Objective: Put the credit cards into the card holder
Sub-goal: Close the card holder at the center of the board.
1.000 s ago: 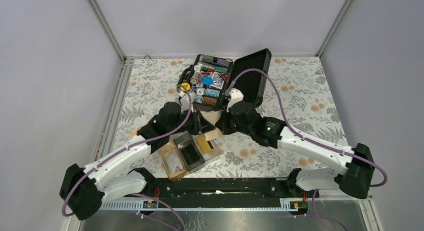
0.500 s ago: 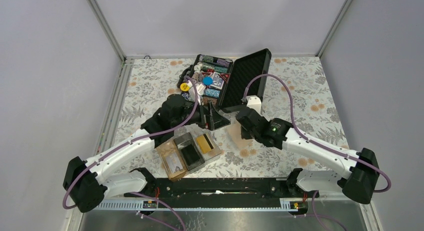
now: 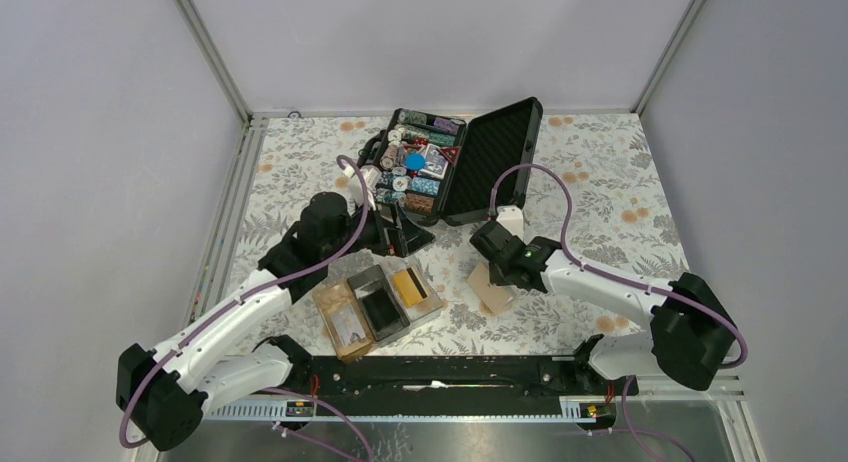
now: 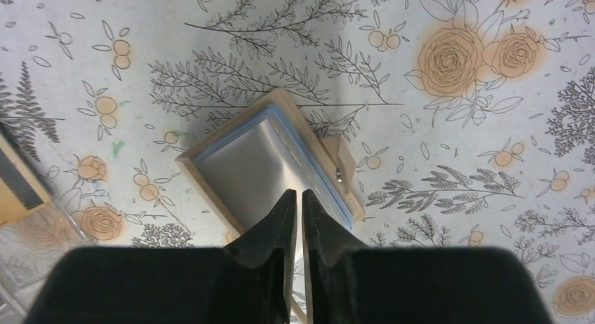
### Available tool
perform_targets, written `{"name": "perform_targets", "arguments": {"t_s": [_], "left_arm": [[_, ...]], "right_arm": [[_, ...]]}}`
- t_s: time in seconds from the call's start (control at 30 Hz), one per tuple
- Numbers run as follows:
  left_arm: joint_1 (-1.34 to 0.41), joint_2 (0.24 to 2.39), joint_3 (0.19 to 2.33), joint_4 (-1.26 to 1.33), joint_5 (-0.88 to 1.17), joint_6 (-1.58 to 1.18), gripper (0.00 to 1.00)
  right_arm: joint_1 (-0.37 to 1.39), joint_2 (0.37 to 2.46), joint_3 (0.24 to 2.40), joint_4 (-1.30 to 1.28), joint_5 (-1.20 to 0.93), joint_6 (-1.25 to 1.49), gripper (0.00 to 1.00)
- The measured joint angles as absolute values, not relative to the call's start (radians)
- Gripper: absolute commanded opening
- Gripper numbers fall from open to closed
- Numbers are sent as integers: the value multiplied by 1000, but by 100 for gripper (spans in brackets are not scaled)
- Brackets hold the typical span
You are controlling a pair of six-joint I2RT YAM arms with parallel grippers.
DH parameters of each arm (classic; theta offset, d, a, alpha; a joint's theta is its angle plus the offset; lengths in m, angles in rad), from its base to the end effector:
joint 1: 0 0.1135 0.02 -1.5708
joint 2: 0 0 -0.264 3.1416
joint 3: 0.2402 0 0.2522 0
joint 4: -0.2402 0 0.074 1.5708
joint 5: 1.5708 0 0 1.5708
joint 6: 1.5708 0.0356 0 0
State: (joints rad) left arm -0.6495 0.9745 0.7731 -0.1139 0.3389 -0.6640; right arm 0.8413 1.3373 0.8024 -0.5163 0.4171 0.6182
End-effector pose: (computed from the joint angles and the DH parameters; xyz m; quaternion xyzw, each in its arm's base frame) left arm 0.1728 -0.1461 0.3084 0.0933 0.7985 -0.4616 0.3752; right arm 0.1795 0.1791 0.2046 -0.0524 0.9455 0.0184 0.3207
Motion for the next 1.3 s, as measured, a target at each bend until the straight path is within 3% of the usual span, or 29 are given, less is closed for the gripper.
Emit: {"name": "perform_targets", "arguments": {"t_s": [0.17, 0.53, 0.77, 0.93, 0.97, 1.07, 1.13, 1.17, 1.3], "left_arm": [[-637, 975, 757, -134, 331, -657, 97], [-744, 1069, 757, -92, 318, -685, 97], [-747, 1070, 756, -47, 318, -720, 97], [-750, 1067, 736, -40, 318, -738, 97], [-750, 1066, 733, -39, 318, -739, 97], [-751, 1055, 721, -38, 317, -743, 97], [-754, 1041, 712, -34, 315, -744, 97], [-756, 1032, 707, -32, 313, -746, 97], [-759, 995, 693, -28, 304, -751, 97]], "right_arm": [[830, 1319, 789, -487, 410, 618, 10], [670, 1180, 735, -477, 308, 573, 63], [593, 1156, 611, -401, 81, 550, 71], [570, 1142, 514, -318, -67, 565, 58], [570, 1136, 500, -300, -90, 570, 52], [569, 1134, 480, -254, -138, 586, 17], [569, 1133, 474, -221, -155, 600, 5], [569, 1131, 470, -203, -160, 609, 0], [569, 1076, 430, -151, -168, 643, 0]]}}
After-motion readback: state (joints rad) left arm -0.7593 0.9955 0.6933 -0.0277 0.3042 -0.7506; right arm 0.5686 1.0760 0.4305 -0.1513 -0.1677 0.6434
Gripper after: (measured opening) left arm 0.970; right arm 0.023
